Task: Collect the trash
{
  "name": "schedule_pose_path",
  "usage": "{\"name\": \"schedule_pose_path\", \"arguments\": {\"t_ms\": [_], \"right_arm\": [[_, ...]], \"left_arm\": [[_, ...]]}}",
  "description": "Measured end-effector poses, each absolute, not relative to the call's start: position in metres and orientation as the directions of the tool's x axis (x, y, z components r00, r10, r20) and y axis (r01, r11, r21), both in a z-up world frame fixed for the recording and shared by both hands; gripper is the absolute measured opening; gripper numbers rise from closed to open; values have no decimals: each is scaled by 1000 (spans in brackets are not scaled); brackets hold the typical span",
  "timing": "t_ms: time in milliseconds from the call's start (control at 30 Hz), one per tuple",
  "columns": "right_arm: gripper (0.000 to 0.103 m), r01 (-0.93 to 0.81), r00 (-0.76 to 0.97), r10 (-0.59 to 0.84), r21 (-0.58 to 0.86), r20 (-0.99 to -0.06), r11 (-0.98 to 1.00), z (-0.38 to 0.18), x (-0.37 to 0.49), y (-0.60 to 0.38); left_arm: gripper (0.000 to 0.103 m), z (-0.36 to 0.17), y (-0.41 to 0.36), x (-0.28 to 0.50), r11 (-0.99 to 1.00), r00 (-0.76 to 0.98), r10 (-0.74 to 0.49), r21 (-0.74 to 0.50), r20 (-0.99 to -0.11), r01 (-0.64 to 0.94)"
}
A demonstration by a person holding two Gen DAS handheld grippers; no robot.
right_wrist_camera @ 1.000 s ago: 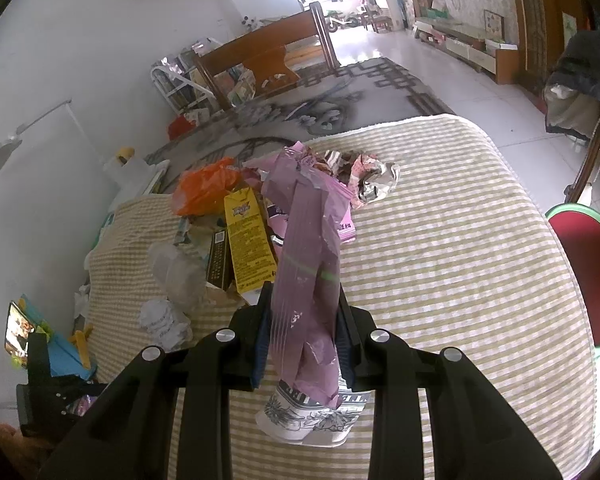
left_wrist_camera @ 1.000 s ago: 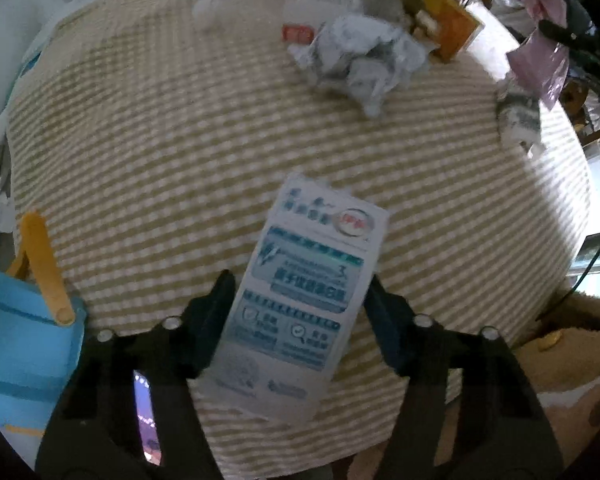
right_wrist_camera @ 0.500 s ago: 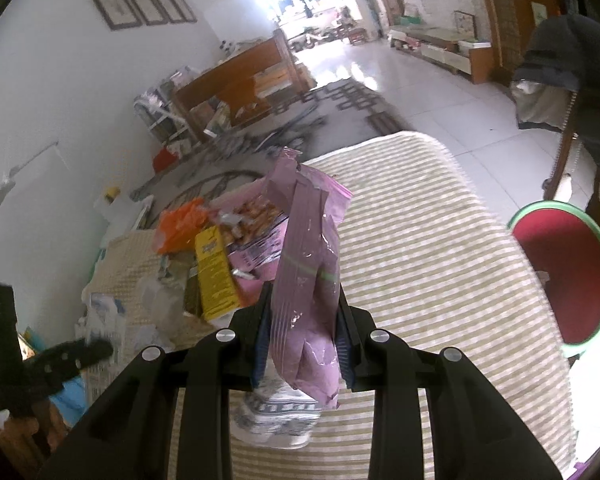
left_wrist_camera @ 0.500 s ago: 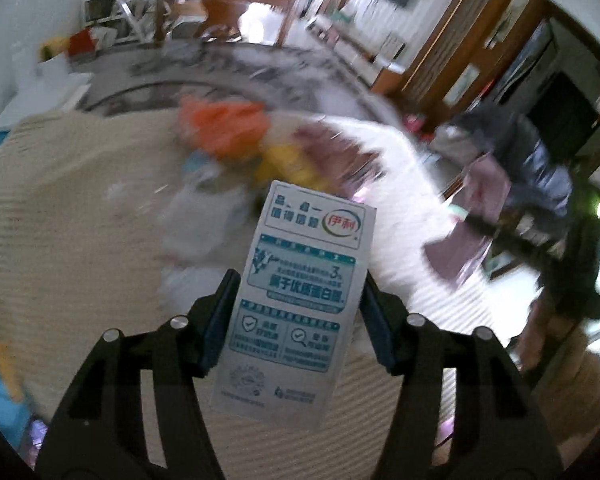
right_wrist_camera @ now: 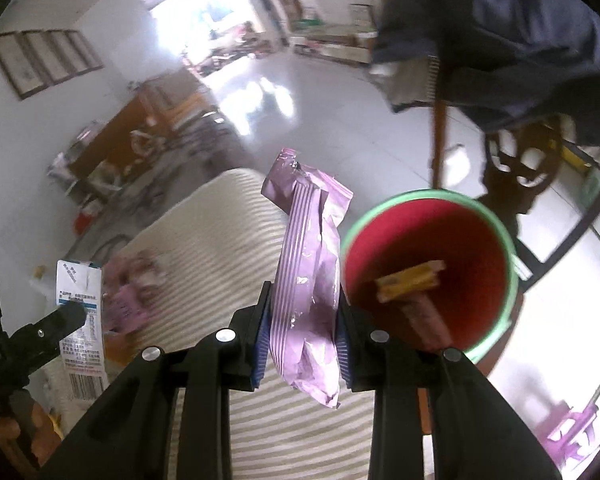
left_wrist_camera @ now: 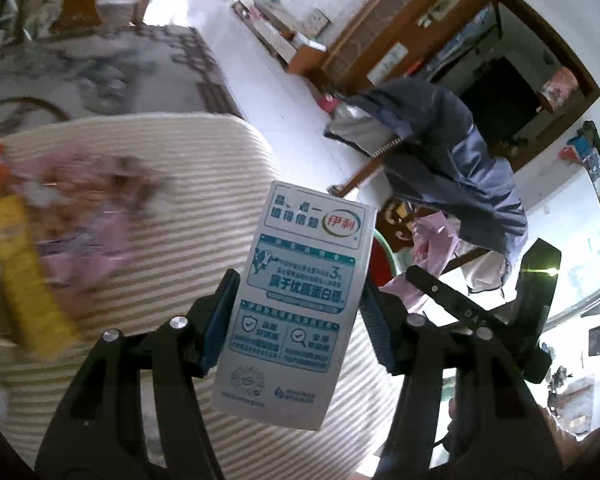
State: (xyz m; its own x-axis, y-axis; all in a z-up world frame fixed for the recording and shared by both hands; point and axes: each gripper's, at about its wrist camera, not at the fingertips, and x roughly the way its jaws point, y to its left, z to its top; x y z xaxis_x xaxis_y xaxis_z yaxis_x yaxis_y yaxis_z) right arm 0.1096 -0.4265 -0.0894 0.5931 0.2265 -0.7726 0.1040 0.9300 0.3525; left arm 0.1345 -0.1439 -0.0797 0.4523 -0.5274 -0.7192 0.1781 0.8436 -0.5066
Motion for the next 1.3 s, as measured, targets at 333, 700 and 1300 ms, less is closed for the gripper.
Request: {"name": "schedule_pose_path", "arguments": {"t_ms": [333, 700, 1300], "right_arm": [[31, 132, 548, 221, 345, -807, 929, -108, 126, -497], [57, 149, 569, 213, 354, -794, 923, -110, 126, -534], [58, 53, 607, 248, 350, -755, 935, -84, 128, -454]], "left_arm": [[57, -102, -266, 173, 825, 371, -564, -520, -737, 222], [82, -103, -314, 184, 846, 371, -533, -492, -760, 207], [83, -90, -208, 117, 877, 452, -453, -474, -768, 73]]}}
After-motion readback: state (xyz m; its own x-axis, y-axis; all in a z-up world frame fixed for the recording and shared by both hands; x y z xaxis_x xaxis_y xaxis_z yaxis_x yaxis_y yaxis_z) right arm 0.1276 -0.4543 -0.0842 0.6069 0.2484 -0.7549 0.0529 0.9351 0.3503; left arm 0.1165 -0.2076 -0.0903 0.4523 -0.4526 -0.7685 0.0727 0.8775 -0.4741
